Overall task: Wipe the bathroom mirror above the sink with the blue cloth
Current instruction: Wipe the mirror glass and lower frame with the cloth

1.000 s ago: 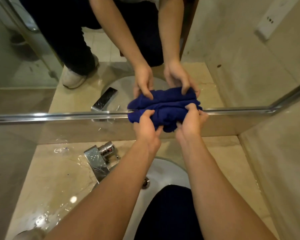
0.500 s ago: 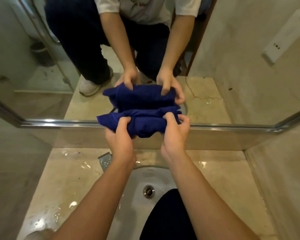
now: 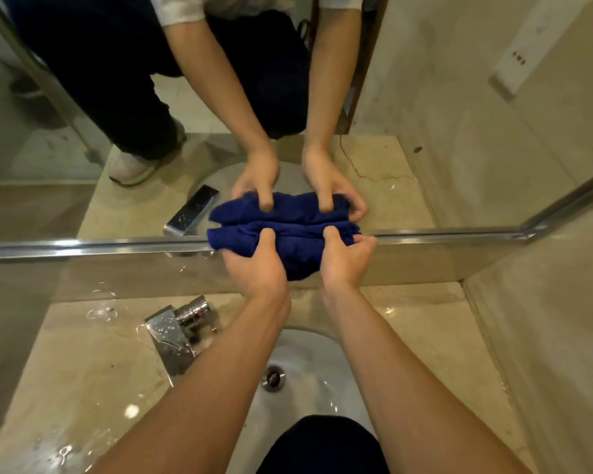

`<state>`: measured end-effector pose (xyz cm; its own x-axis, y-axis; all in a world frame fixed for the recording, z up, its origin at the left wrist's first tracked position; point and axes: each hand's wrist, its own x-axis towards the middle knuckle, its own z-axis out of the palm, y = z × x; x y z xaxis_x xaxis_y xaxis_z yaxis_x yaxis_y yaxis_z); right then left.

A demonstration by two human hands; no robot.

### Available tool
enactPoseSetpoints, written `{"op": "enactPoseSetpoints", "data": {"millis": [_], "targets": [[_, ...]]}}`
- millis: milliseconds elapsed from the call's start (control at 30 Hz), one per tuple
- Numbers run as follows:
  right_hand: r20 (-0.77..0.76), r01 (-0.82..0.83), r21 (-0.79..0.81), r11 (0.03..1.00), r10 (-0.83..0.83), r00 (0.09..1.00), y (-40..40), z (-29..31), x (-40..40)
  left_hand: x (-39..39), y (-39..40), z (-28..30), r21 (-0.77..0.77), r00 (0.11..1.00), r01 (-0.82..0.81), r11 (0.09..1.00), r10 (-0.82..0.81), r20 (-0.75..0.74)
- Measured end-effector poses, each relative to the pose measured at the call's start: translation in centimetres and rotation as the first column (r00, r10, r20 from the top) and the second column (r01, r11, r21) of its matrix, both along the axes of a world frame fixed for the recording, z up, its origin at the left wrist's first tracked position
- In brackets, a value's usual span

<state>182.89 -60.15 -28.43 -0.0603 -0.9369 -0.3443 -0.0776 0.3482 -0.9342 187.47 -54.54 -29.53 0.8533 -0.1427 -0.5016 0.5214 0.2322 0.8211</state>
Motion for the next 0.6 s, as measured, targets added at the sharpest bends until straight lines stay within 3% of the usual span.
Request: {"op": "enactPoseSetpoints", "data": {"millis": [100,200,300,367,433,600], "targets": [[-0.131,-0.061,0.018,0.998,0.063,0.989,-2.0,-1.2,-2.0,-1.3,-1.8,-1.3,0.049,0.989,0.011,0.999,-0.003,-0.148],[-0.149,-0.037,0.028,0.999,0.04,0.988,-3.7,-0.9,-3.3,-1.9,-3.9,-1.4,0.054,0.957,0.054,0.997,-0.036,-0.286],[-0.155,0.143,0.079,0.987,-0.129,0.979,-5.2,0.2,-6.3,-3.9,-4.9,1.3,-0.036,0.844,0.347,0.937,-0.329,-0.424],[-0.122,0.176,0.14,0.974,-0.16,0.98,-5.7,1.1,-9.1,-5.4,-4.8,2.7,-0.038,0.78,0.482,0.875,-0.449,-0.436],[-0.061,0.107,0.167,0.98,-0.098,0.993,-5.5,2.1,-11.3,-6.3,-4.2,3.4,-0.026,0.758,0.537,0.843,-0.496,-0.423],[0.184,-0.166,0.282,0.945,0.117,0.976,-3.0,4.4,-12.7,-4.3,-0.5,5.2,0.145,0.786,0.6,0.787,-0.546,-0.29]]}}
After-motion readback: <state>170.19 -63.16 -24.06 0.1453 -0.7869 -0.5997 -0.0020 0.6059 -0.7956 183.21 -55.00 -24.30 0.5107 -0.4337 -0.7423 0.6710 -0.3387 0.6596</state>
